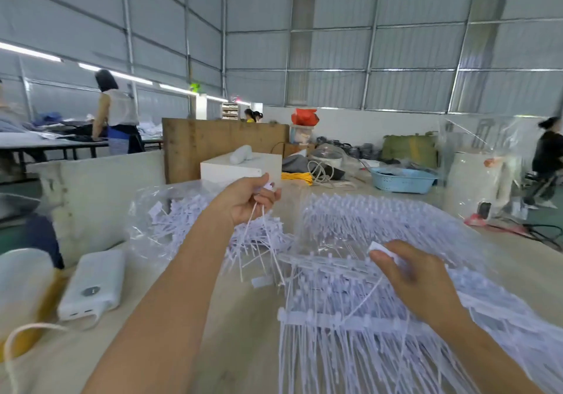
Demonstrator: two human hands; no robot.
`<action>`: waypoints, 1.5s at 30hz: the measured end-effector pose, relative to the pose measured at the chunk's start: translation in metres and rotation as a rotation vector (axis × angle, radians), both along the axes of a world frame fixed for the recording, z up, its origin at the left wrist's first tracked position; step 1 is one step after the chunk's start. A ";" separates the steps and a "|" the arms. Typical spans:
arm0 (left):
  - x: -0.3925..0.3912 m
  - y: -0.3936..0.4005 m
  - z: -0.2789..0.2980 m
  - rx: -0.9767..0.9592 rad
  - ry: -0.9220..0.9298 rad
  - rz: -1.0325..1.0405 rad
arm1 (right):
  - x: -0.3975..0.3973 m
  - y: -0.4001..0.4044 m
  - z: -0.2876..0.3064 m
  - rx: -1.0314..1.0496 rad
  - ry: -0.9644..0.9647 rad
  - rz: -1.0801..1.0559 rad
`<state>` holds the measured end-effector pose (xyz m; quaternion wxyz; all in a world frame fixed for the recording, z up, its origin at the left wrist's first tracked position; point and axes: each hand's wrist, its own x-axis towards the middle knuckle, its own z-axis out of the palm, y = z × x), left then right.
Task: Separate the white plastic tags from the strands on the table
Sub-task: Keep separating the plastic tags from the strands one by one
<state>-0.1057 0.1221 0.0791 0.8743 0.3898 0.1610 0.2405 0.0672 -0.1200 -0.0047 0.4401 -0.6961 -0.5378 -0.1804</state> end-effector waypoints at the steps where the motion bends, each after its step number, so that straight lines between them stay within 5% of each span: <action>1: -0.007 0.014 -0.007 -0.071 -0.013 0.071 | -0.001 0.000 0.000 -0.011 -0.015 -0.004; 7: -0.050 0.059 -0.044 -0.060 0.307 0.213 | -0.002 0.002 0.002 -0.039 0.016 -0.017; 13: -0.074 0.071 -0.023 0.270 0.766 0.081 | -0.004 0.002 0.006 -0.026 0.028 -0.033; 17: -0.065 0.082 -0.006 0.440 0.808 0.327 | -0.006 0.002 0.006 0.006 0.018 -0.056; 22: -0.054 0.103 0.002 0.974 0.718 0.881 | -0.002 0.002 0.003 0.006 -0.001 -0.056; 24: -0.053 0.104 0.004 1.046 0.752 0.979 | 0.000 0.003 0.002 -0.019 0.009 -0.086; 29: -0.040 0.092 -0.007 1.010 1.072 0.344 | -0.006 0.002 0.004 -0.033 0.023 -0.068; 33: -0.021 0.093 -0.024 1.421 1.178 0.618 | -0.008 0.000 0.006 -0.060 0.032 -0.074; 38: -0.003 0.086 -0.060 1.634 1.622 0.202 | -0.008 0.000 0.007 -0.072 0.064 -0.082; 45: 0.022 0.056 -0.023 1.629 1.661 0.160 | -0.008 0.001 0.006 -0.087 0.118 0.009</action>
